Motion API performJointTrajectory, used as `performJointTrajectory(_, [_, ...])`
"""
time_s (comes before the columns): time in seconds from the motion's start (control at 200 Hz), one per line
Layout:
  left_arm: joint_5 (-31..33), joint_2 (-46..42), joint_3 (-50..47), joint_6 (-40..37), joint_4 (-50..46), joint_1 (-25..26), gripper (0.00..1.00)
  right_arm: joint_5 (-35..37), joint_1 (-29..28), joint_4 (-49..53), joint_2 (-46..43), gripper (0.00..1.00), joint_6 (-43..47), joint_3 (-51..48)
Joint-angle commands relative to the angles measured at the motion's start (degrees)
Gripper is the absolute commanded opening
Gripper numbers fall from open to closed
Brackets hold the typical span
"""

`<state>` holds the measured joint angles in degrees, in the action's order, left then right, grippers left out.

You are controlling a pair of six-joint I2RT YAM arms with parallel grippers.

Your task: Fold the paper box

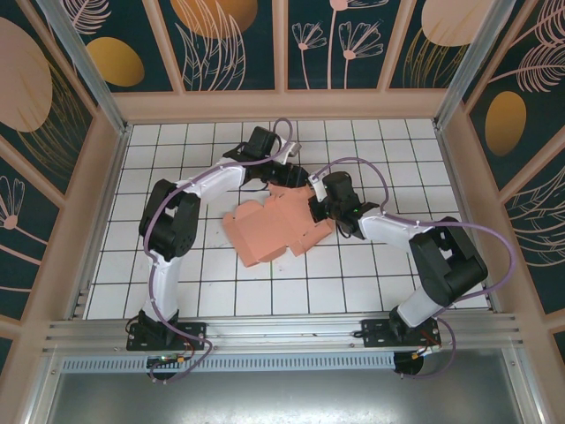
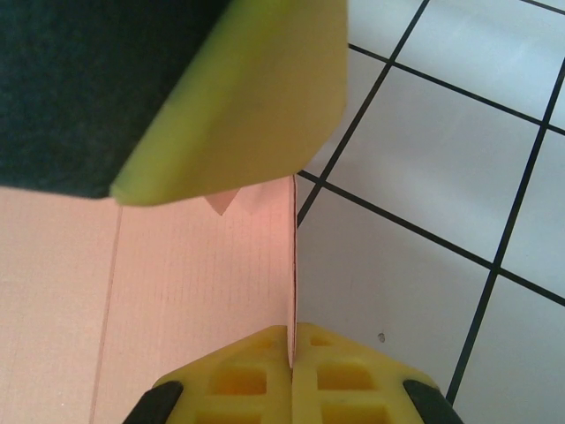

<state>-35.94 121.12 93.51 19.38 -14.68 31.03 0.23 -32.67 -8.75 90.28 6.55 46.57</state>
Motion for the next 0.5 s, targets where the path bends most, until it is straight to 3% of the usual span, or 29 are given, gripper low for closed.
performJointTrajectory(0.0, [-0.74, -0.69, -0.41, 4.86, 3.46, 1.25, 0.48, 0.34, -0.12, -1.73, 0.91, 0.00, -0.73, 1.69])
performJointTrajectory(0.225, [4.21, 0.34, -0.61, 19.94, 7.38, 1.49, 0.43, 2.20, -0.56, -1.73, 0.85, 0.00, -0.57, 1.60])
performJointTrajectory(0.495, [10.88, -2.39, -5.04, 27.18, 10.66, 2.17, 0.49, 9.21, -2.41, -3.64, 1.59, 0.00, 1.78, 1.44])
